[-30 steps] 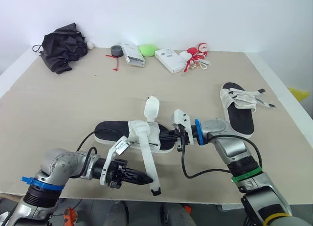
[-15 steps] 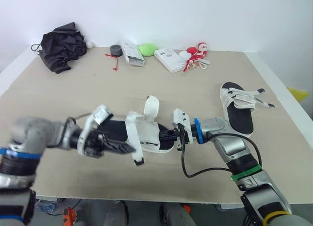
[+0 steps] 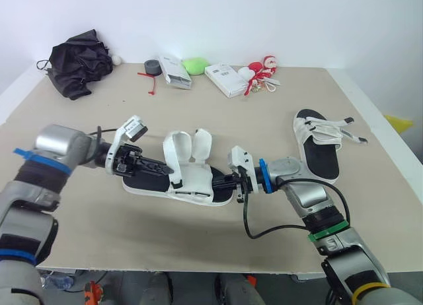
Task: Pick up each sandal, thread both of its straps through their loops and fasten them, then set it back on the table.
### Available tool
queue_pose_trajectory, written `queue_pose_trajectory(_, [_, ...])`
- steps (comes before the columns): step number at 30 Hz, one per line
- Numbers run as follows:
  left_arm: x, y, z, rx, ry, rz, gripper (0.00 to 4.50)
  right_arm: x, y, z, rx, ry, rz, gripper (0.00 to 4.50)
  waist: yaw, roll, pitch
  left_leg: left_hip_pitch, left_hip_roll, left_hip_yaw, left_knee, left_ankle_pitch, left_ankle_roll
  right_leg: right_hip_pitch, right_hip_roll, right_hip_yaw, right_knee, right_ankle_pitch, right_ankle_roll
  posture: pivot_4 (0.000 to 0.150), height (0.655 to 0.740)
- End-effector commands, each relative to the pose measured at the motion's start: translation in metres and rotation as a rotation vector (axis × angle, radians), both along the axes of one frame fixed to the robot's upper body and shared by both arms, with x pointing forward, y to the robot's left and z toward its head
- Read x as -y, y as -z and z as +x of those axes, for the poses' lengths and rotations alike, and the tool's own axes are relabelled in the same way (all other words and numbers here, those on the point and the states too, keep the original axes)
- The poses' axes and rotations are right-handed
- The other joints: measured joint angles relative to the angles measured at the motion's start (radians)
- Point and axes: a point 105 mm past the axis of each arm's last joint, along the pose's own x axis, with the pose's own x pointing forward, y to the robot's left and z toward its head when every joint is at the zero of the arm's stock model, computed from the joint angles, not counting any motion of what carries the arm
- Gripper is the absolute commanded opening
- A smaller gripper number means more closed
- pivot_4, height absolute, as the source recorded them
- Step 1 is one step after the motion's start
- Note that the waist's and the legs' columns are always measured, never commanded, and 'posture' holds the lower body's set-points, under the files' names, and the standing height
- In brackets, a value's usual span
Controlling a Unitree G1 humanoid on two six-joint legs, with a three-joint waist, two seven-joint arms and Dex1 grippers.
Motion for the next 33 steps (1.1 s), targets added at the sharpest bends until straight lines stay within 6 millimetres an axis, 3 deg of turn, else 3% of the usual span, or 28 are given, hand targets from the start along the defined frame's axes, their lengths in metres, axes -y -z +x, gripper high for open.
queue_pose_trajectory(1, [0.007,-0.012,0.004,0.041,0.038,0.004,0.06,0.004,0.019,-0.002,-0.056,0.030,-0.048,0.00,0.000,0.000,0.000,0.000,0.000,0.000,0.000,0.000,0.000,0.000,0.000,0.000,0.000,0.000,0.000,0.150,0.7380])
queue_pose_trajectory(10, [0.017,-0.007,-0.002,0.017,0.099,0.021,0.06,0.004,0.021,-0.003,-0.058,0.045,-0.043,0.00,0.000,0.000,0.000,-0.001,0.000,0.000,0.000,0.000,0.000,-0.001,0.000,0.000,0.000,0.000,0.000,0.150,0.7380])
queue_pose_trajectory(19, [0.008,0.008,-0.007,0.019,0.117,0.089,0.06,0.001,0.022,-0.002,-0.055,0.039,-0.043,0.00,-0.001,0.000,0.000,0.000,0.001,0.000,0.000,0.000,0.000,-0.001,0.001,0.000,0.001,0.000,0.000,0.150,0.7380])
queue_pose_trajectory(33, [0.007,-0.006,-0.001,0.017,0.073,0.023,0.06,0.000,0.022,-0.002,-0.054,0.027,-0.046,0.00,-0.001,0.000,0.000,0.000,0.002,0.000,0.001,0.000,0.000,-0.001,0.002,0.000,0.001,0.001,-0.001,0.150,0.7380])
